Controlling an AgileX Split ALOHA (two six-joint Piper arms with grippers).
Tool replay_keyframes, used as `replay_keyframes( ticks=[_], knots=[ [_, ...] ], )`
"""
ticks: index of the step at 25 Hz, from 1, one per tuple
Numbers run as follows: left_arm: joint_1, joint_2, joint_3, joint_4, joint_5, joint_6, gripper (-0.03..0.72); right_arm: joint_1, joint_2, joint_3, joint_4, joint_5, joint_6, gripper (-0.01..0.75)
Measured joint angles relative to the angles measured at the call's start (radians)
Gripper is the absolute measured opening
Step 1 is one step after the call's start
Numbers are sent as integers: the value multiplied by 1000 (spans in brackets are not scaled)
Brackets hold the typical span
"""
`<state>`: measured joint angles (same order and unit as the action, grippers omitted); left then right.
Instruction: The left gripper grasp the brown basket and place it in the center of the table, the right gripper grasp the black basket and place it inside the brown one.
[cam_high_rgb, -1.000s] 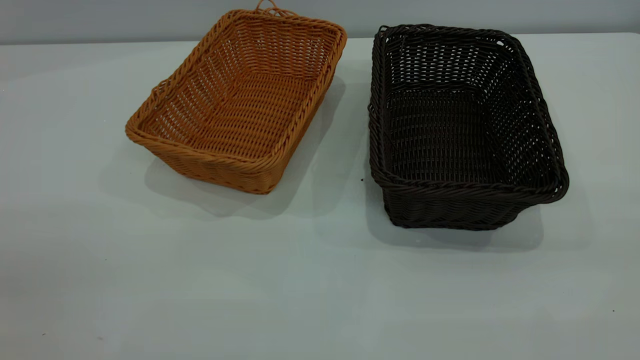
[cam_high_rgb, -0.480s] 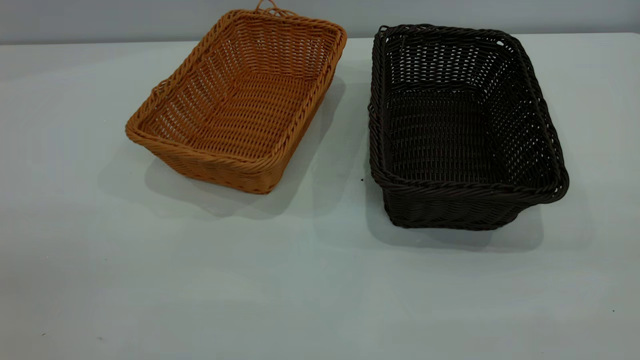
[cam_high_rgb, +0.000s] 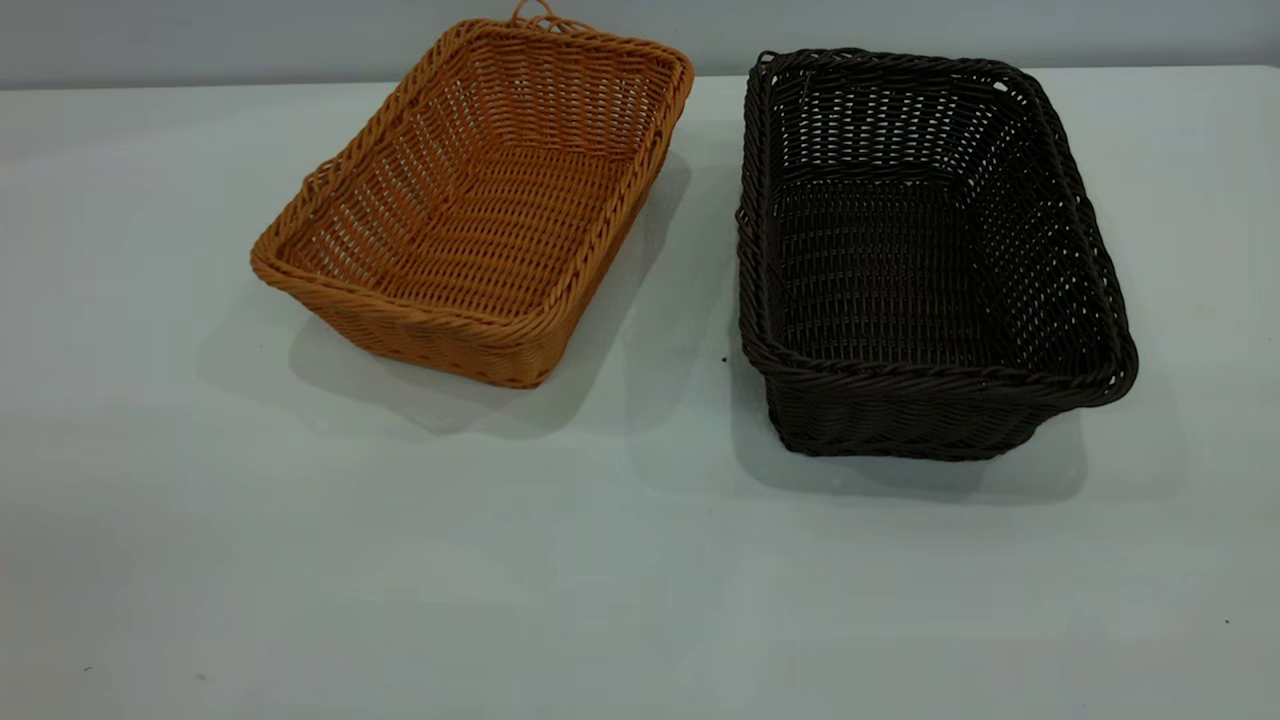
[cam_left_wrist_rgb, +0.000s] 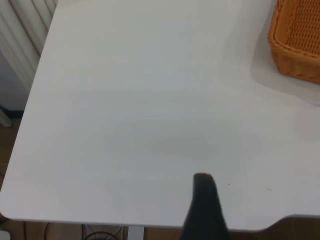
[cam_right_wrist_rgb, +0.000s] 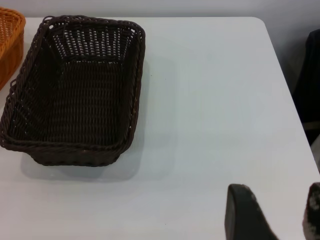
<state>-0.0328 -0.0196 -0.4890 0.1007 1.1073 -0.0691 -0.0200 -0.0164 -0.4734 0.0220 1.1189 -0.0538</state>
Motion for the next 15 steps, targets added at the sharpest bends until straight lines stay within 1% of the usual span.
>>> replay_keyframes(
  ticks=[6,9,11,15],
  knots=[
    [0,16,-4,0,0,-4,510,0,0,0,1,0,0,239],
    [0,75,-42,0,-10,-20,510,0,0,0,8,0,0,239],
    [0,124,-79,0,-46,-22,510,0,0,0,12,0,0,239],
    [0,253,-142,0,-154,-23,510,0,0,0,17,0,0,246]
  ],
)
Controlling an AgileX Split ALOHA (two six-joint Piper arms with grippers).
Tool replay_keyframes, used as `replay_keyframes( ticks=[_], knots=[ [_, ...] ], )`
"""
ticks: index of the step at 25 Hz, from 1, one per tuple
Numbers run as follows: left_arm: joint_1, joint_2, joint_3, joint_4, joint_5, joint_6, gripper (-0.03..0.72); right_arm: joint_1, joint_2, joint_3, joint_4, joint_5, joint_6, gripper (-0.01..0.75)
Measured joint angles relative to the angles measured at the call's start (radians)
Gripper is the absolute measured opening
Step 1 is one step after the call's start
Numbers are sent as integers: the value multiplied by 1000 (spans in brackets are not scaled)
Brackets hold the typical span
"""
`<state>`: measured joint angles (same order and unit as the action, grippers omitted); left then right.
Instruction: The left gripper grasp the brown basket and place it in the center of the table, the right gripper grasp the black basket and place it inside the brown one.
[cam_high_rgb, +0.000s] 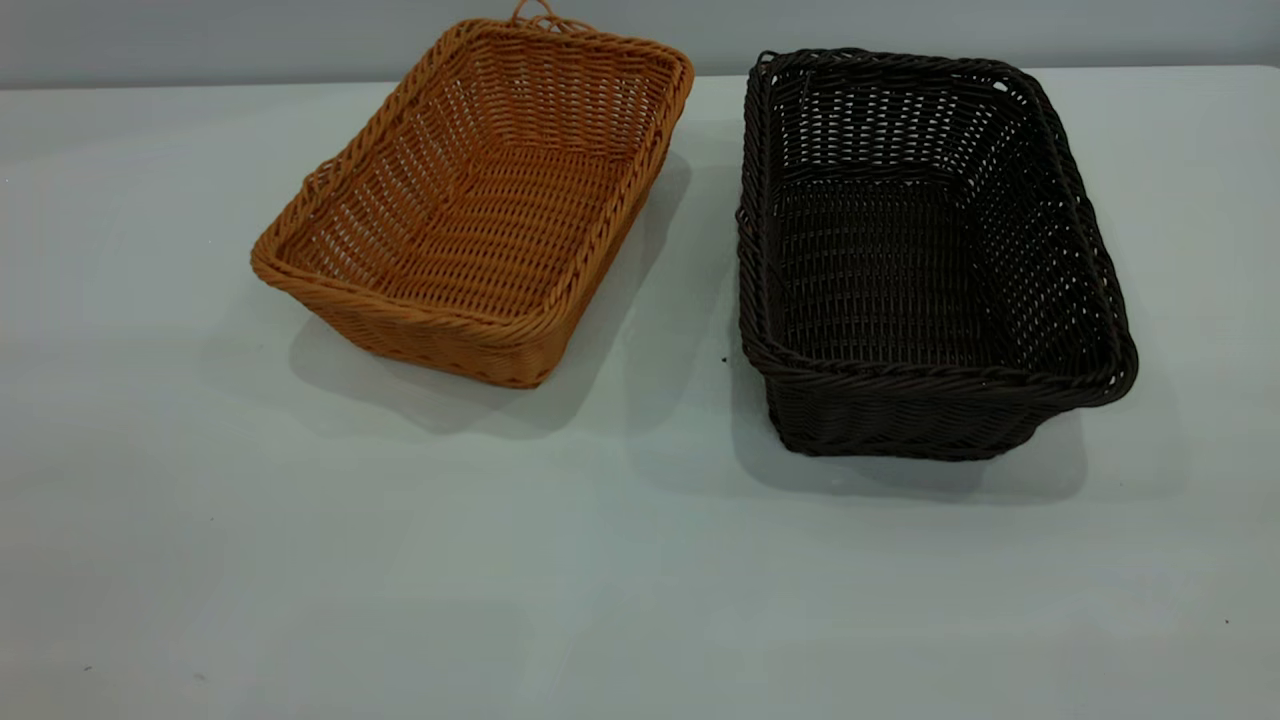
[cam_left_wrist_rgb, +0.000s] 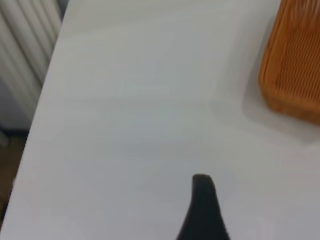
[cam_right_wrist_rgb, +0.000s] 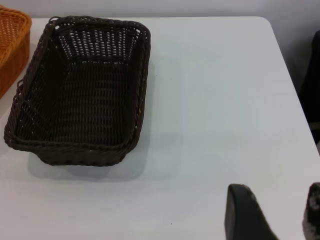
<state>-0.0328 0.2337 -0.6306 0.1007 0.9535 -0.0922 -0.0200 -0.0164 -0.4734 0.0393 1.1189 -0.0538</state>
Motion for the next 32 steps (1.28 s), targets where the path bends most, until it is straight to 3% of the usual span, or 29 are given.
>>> replay_keyframes(
  ticks=[4,15,26,32],
  knots=[
    [0,161,-38,-5,-99,0,510,0,0,0,9,0,0,307],
    [0,734,-153,-146,-395,152,510,0,10,0,9,0,84,601],
    [-2,1277,-421,-165,-474,159,558,0,171,0,9,-24,105,593],
    [-64,1506,-550,-164,-506,167,564,0,280,-14,12,-17,106,594]
  ],
)
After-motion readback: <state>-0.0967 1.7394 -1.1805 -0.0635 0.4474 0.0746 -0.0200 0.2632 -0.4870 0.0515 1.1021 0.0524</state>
